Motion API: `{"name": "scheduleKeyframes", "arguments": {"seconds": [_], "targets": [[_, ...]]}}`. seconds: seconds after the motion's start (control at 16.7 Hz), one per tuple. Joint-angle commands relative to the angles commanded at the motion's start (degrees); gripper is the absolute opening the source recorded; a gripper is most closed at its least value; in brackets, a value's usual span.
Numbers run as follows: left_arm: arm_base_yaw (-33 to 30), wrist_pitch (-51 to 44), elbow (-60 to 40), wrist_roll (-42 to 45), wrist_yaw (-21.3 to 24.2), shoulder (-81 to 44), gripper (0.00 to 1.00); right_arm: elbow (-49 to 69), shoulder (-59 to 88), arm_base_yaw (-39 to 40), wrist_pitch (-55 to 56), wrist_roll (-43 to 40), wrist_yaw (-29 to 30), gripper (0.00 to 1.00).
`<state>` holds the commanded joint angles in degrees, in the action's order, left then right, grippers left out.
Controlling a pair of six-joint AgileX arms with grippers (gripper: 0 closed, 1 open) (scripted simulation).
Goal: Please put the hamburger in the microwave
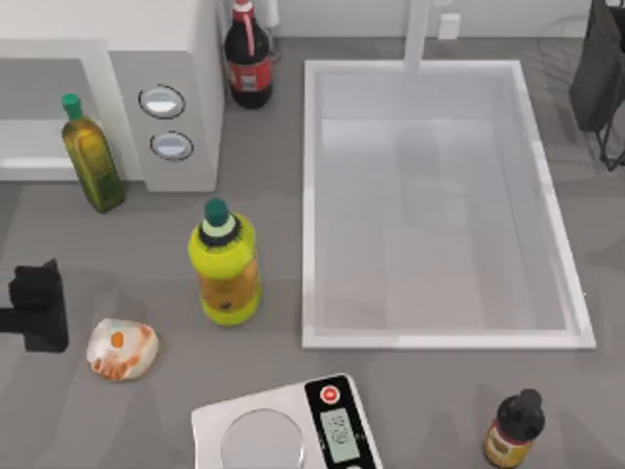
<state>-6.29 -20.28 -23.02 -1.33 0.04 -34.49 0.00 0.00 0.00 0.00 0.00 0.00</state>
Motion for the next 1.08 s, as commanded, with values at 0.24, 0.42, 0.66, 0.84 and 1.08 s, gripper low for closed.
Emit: {"name": "scheduleKeyframes", "arguments": {"seconds": [0.24,0.42,0.66,0.84,1.08], "targets": [[-3.7,-11.8,-13.4,-0.7,0.0,-20.8,1.0,0.0,0.0,0.0,0.0,0.0,0.0,1.0],[-6.3,-20.2,-23.0,-1.3,0.0,-35.9,1.0,0.0,0.0,0.0,0.0,0.0,0.0,1.0],[-9.1,-29.2,-33.3,-1.8,0.0,-52.6,1.0,0.0,0.0,0.0,0.0,0.0,0.0,1.0],[-10.4,-33.4,-38.1,-2.1,0.0,-60.5,1.0,0.0,0.0,0.0,0.0,0.0,0.0,1.0],[-10.9,-34.9,-39.8,-2.2,0.0,-63.2,1.0,0.0,0.0,0.0,0.0,0.0,0.0,1.0]]}}
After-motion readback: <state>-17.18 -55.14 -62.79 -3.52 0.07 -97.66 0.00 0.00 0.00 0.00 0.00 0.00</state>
